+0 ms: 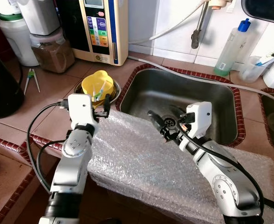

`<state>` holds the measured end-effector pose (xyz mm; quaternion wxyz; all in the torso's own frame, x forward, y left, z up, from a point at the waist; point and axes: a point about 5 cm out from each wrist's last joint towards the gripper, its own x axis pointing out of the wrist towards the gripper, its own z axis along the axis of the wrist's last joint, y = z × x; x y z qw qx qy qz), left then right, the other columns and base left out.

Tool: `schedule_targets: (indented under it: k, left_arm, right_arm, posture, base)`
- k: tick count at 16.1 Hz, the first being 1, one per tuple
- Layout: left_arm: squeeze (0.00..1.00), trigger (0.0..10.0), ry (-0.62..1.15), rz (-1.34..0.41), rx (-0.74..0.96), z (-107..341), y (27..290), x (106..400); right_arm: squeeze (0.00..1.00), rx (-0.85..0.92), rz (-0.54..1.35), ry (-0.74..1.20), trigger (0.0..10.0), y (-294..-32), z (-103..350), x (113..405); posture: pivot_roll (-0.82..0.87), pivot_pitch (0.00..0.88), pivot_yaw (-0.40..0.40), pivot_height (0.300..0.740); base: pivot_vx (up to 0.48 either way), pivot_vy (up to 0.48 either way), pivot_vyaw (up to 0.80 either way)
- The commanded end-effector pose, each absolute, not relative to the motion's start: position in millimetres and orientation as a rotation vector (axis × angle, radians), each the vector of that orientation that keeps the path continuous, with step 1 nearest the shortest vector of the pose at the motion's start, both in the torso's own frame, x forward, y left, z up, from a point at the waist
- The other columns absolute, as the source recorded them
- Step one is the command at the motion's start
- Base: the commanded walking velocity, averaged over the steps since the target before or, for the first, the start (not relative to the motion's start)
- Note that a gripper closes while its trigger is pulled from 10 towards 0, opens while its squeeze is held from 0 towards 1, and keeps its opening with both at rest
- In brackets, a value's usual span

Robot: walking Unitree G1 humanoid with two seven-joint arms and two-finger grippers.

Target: Kitchen organization

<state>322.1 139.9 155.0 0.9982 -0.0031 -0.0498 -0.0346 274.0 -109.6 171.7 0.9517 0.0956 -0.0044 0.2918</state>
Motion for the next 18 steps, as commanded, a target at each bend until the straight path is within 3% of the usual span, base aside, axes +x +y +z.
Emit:
schedule_targets:
  k: [1,4,5,6,10,18]
  left_arm:
    - [0.0,10.0,-0.101,-0.093,0.012,154,137,325]
    - [0.0,10.0,-0.101,-0.129,0.017,150,134,331]
    - [0.0,3.5,-0.103,-0.136,0.011,150,134,333]
    - [0.0,0.0,-0.099,-0.141,0.016,150,133,335]
    - [0.0,0.0,-0.116,-0.146,0.017,150,134,340]
    - [0.0,0.0,-0.126,-0.126,0.038,150,138,342]
  right_arm:
    - [0.0,0.197,0.633,-0.013,10.0,-106,175,269]
    - [0.0,0.231,0.696,-0.005,10.0,-99,176,262]
    - [0.0,0.238,0.714,-0.003,10.0,-98,177,261]
    - [0.0,0.25,0.735,0.002,10.0,-97,177,259]
    - [0.0,0.336,0.881,0.04,10.0,-91,181,244]
    - [0.0,0.371,0.897,0.06,10.0,-92,181,245]
  posture:
    - [-0.05,0.093,0.019,0.74]
    - [-0.06,0.094,0.019,0.74]
    - [-0.06,0.094,0.018,0.74]
    - [-0.06,0.096,0.018,0.74]
    - [-0.06,0.1,0.02,0.74]
    - [-0.05,0.094,0.018,0.74]
  base:
    - [0.0,0.0,0.0]
    - [0.0,0.0,0.0]
    - [0.0,0.0,0.0]
    - [0.0,0.0,0.0]
    - [0.0,0.0,0.0]
    - [0.0,0.0,0.0]
